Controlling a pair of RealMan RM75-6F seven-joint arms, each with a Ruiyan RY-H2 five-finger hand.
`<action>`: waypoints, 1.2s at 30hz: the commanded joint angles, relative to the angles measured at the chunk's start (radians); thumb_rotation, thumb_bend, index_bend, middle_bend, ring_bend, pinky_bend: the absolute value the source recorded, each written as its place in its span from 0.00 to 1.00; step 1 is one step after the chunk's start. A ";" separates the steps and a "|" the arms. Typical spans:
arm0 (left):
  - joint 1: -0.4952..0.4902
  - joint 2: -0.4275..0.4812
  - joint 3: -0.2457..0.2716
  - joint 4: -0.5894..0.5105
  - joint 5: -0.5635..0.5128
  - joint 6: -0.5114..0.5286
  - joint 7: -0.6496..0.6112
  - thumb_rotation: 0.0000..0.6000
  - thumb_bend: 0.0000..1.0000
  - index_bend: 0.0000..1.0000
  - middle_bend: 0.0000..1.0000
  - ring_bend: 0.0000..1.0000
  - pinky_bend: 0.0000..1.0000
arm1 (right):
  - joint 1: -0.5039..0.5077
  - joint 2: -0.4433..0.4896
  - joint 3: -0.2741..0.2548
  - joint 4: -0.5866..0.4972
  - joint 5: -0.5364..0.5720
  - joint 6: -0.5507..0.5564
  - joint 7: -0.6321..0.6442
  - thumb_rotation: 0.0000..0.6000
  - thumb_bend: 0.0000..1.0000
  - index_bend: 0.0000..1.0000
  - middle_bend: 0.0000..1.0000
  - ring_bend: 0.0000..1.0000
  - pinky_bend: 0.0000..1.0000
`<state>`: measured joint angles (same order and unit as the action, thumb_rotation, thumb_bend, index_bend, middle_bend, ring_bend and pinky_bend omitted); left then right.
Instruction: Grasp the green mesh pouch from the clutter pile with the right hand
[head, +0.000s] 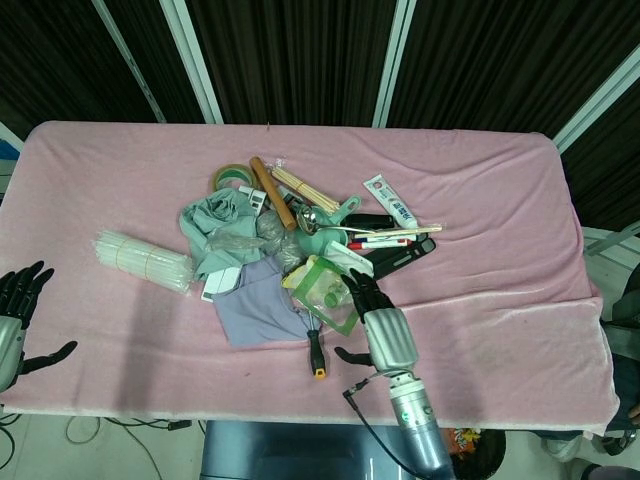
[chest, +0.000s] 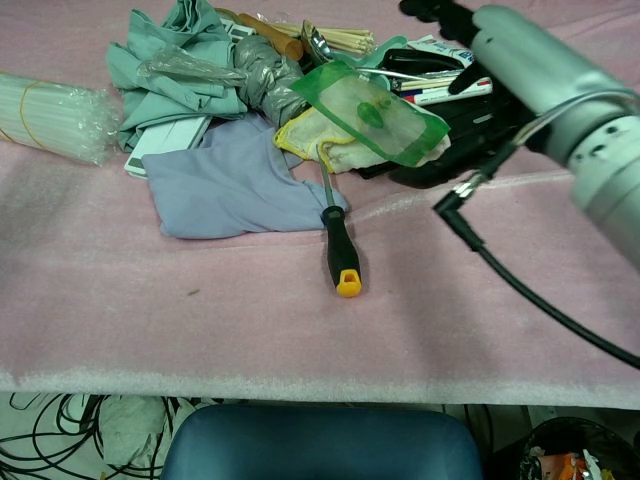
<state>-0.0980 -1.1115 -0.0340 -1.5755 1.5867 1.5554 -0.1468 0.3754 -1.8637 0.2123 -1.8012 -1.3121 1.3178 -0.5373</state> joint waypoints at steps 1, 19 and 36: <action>-0.001 0.002 0.000 -0.002 -0.002 -0.004 -0.004 1.00 0.00 0.00 0.00 0.00 0.00 | 0.039 -0.067 0.037 0.063 0.048 -0.012 -0.034 1.00 0.03 0.00 0.00 0.00 0.23; -0.007 0.011 -0.002 -0.018 -0.018 -0.023 -0.025 1.00 0.00 0.00 0.00 0.00 0.00 | 0.159 -0.171 0.179 0.378 0.118 -0.050 0.037 1.00 0.24 0.22 0.24 0.21 0.34; -0.008 0.014 -0.002 -0.027 -0.021 -0.029 -0.031 1.00 0.00 0.00 0.00 0.00 0.00 | 0.195 -0.125 0.186 0.389 0.056 -0.016 0.156 1.00 0.76 0.74 0.68 0.65 0.72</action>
<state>-0.1055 -1.0971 -0.0364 -1.6028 1.5654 1.5267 -0.1782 0.5678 -1.9967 0.3970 -1.4026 -1.2489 1.2969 -0.3831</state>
